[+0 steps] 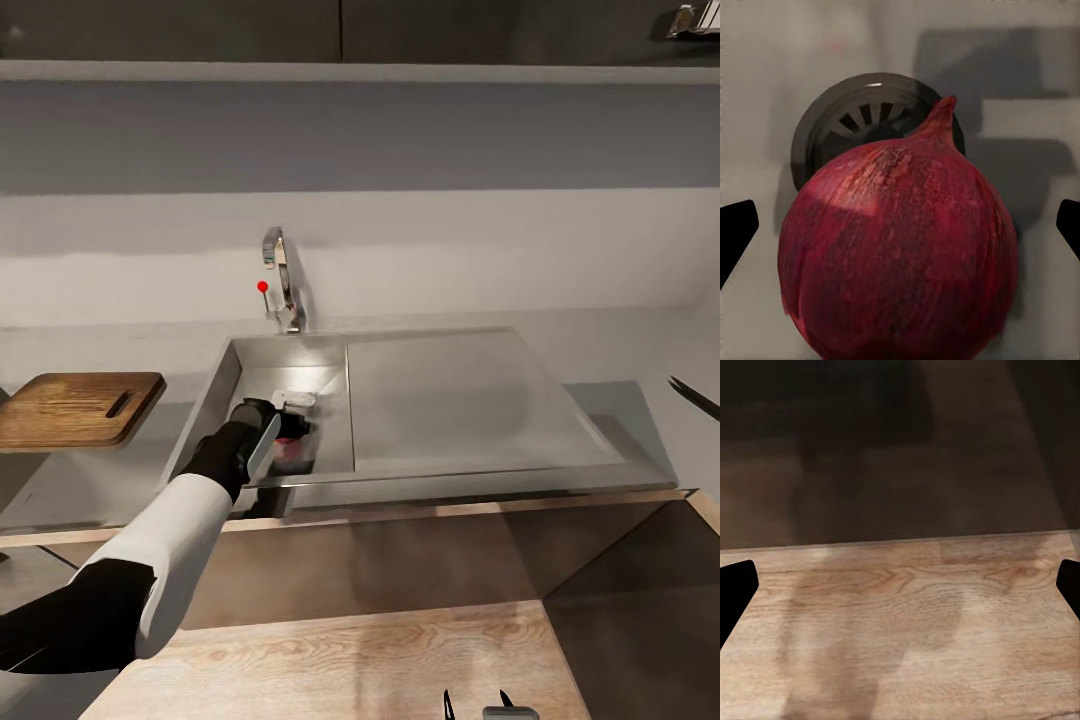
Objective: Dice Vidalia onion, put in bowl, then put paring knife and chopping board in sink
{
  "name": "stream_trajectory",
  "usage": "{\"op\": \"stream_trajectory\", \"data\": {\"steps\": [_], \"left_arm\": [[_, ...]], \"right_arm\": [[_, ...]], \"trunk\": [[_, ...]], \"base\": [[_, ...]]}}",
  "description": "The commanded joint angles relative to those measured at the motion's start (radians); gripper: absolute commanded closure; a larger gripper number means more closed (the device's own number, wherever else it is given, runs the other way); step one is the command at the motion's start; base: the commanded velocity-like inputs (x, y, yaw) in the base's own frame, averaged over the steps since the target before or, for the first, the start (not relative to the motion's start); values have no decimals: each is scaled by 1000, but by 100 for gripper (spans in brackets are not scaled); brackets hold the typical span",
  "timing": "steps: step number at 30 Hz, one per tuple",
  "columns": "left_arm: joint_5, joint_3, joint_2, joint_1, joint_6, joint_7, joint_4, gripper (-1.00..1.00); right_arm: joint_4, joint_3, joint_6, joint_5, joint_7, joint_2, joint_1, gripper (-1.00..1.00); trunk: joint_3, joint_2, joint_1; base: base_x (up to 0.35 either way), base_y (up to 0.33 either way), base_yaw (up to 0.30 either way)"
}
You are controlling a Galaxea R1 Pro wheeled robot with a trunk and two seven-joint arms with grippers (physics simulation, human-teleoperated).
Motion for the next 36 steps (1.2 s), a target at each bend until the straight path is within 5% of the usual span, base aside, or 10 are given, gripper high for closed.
{"op": "stream_trajectory", "data": {"steps": [1, 4, 5, 27, 36], "left_arm": [[1, -3, 1, 0, 5, 5, -3, -100], [1, -3, 2, 0, 4, 5, -8, -100], [1, -3, 2, 0, 4, 5, -9, 100], [1, -2, 2, 0, 5, 5, -19, 100], [2, 1, 2, 0, 19, 10, -166, 100]], "right_arm": [[1, 9, -2, -6, -4, 0, -1, -100], [1, 9, -2, -6, -4, 0, -1, -100], [1, 9, -2, -6, -4, 0, -1, -100], [1, 9, -2, -6, -4, 0, -1, -100], [1, 9, -2, -6, -4, 0, -1, -100]], "trunk": [[-1, -1, 0], [-1, -1, 0], [-1, -1, 0], [1, -1, 0], [15, -1, 0]], "base": [[0, 0, 0], [0, 0, 0], [0, 0, 0], [0, 0, 0], [0, 0, 0]]}}
